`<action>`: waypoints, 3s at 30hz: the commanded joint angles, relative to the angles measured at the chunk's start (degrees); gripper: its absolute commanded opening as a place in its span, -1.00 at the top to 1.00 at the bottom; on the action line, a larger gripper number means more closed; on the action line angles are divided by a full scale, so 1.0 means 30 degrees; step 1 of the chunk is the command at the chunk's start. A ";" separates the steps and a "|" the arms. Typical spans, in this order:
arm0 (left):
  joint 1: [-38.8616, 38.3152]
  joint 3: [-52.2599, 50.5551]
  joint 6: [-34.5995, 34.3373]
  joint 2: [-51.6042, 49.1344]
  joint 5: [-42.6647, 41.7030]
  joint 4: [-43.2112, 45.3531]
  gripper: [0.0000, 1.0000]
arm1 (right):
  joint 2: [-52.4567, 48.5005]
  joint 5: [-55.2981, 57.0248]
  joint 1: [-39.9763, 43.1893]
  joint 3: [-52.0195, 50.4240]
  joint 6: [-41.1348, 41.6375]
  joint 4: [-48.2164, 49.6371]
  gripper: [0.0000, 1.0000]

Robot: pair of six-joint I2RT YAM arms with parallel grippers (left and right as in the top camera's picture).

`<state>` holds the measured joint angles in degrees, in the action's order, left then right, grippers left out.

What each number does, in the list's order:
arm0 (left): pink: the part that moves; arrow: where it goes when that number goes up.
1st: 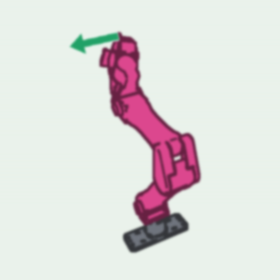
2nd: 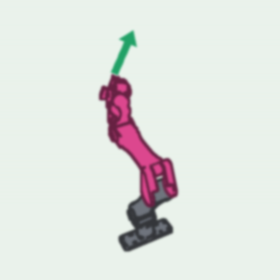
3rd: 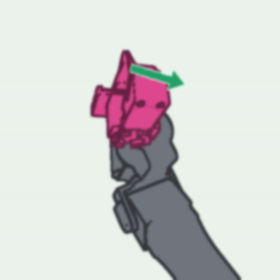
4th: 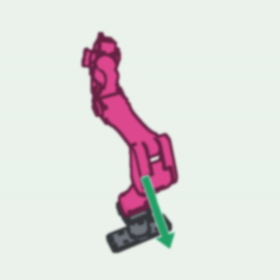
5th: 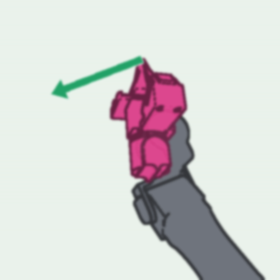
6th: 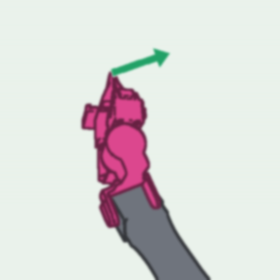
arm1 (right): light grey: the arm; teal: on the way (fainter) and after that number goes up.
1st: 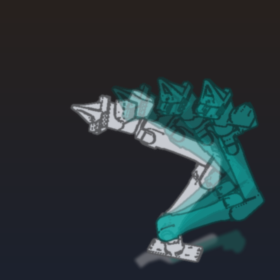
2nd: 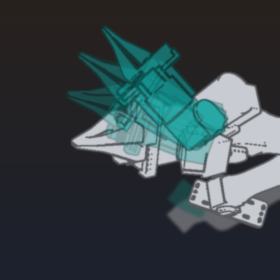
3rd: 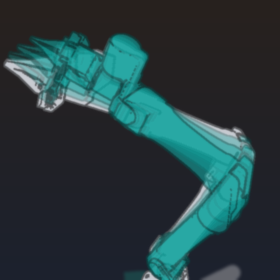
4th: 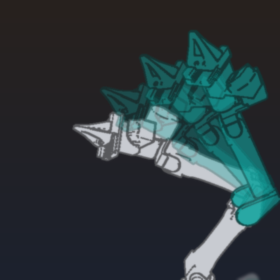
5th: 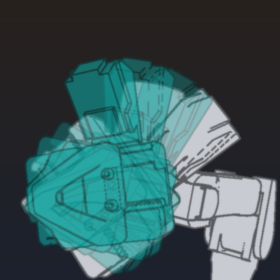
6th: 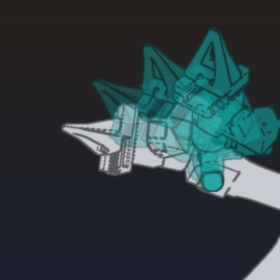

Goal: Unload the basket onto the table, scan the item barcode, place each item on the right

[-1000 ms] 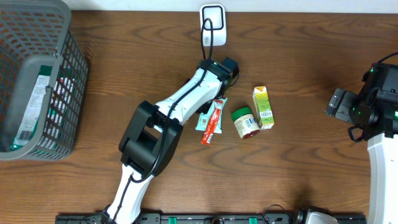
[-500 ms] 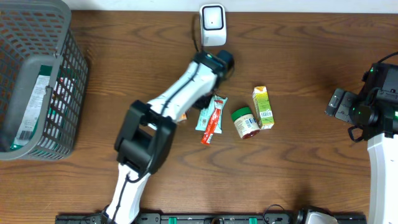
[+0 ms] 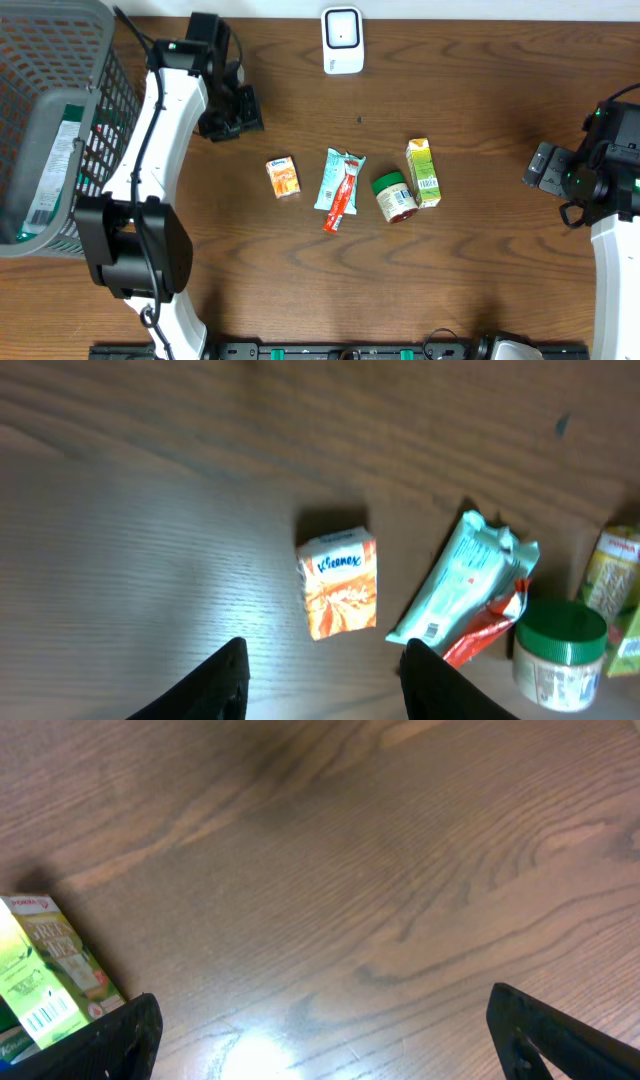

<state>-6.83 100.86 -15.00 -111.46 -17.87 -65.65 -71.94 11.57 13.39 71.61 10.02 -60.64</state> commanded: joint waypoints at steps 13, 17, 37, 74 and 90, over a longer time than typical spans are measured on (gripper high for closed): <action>-0.0189 -1.0040 -0.1967 0.4000 0.0408 0.7686 -0.05 | 0.0102 0.0124 0.0080 0.0124 -0.0146 -0.0022 -0.99; -0.0328 -1.2641 -0.2266 0.3934 -0.0124 1.0812 -0.09 | 0.0102 0.0124 0.0080 0.0124 -0.0146 -0.0022 -0.99; -0.0342 -1.5103 -0.2259 0.3264 -0.2761 1.5212 -0.07 | 0.0102 0.0124 0.0080 0.0124 -0.0146 -0.0022 -0.98; -0.1654 -1.0484 -0.1763 0.6477 0.3271 0.8779 0.85 | 0.0102 0.0124 0.0080 0.0124 -0.0146 -0.0022 -0.99; -0.7832 -0.4415 0.0758 0.2645 1.4047 0.2127 0.85 | 0.0102 0.0124 0.0080 0.0124 -0.0146 -0.0022 -0.98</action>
<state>-27.03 86.24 -16.75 -99.39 15.55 -59.35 -71.94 11.55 13.39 71.61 10.00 -60.64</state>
